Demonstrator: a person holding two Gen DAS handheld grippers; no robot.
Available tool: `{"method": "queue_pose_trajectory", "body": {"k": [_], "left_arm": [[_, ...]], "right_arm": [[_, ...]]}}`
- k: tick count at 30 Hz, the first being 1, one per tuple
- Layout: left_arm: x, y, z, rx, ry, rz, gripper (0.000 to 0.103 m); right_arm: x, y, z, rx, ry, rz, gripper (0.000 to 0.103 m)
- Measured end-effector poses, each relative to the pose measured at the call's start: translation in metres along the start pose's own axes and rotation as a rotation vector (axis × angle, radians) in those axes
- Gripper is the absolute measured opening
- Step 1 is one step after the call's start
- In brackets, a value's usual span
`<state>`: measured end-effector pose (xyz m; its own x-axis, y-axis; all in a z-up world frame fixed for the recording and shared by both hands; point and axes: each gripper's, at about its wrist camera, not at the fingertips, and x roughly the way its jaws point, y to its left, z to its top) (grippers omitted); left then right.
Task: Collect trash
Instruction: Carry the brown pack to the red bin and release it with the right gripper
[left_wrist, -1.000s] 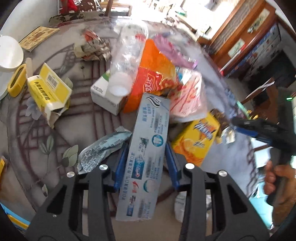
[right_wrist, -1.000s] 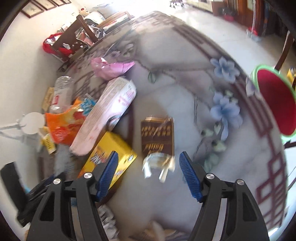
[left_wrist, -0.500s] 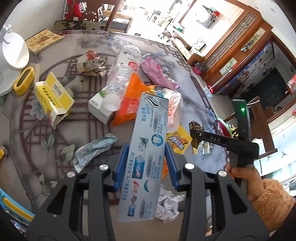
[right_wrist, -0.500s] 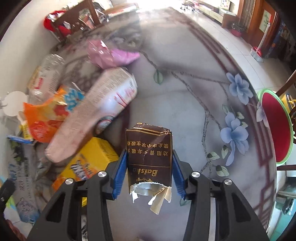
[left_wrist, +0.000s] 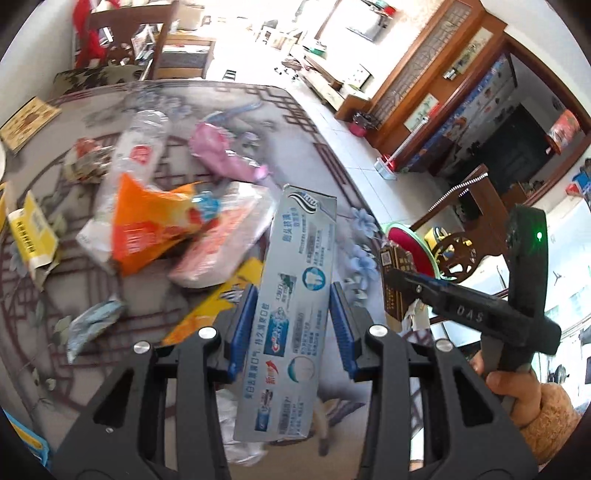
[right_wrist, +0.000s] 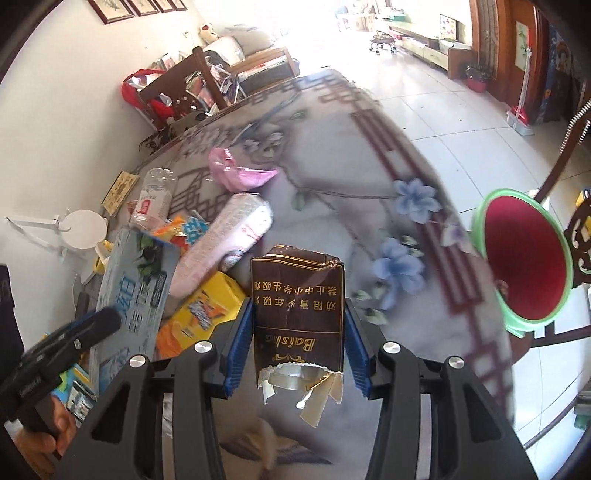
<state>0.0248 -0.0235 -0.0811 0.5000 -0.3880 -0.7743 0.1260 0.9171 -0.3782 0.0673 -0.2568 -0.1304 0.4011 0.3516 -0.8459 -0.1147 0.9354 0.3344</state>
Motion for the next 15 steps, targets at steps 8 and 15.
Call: {"method": "queue_pose_trajectory", "body": {"k": [8,15], "left_arm": [[0.020,-0.047,0.004,0.032,0.005,-0.002,0.039],[0.030,-0.073,0.004,0.032,-0.002,0.004,0.039]], "right_arm": [[-0.028,-0.050,-0.004,0.041,-0.015,0.035,0.045],[-0.037,-0.091,-0.003,0.060,-0.017,-0.002,0.045]]}}
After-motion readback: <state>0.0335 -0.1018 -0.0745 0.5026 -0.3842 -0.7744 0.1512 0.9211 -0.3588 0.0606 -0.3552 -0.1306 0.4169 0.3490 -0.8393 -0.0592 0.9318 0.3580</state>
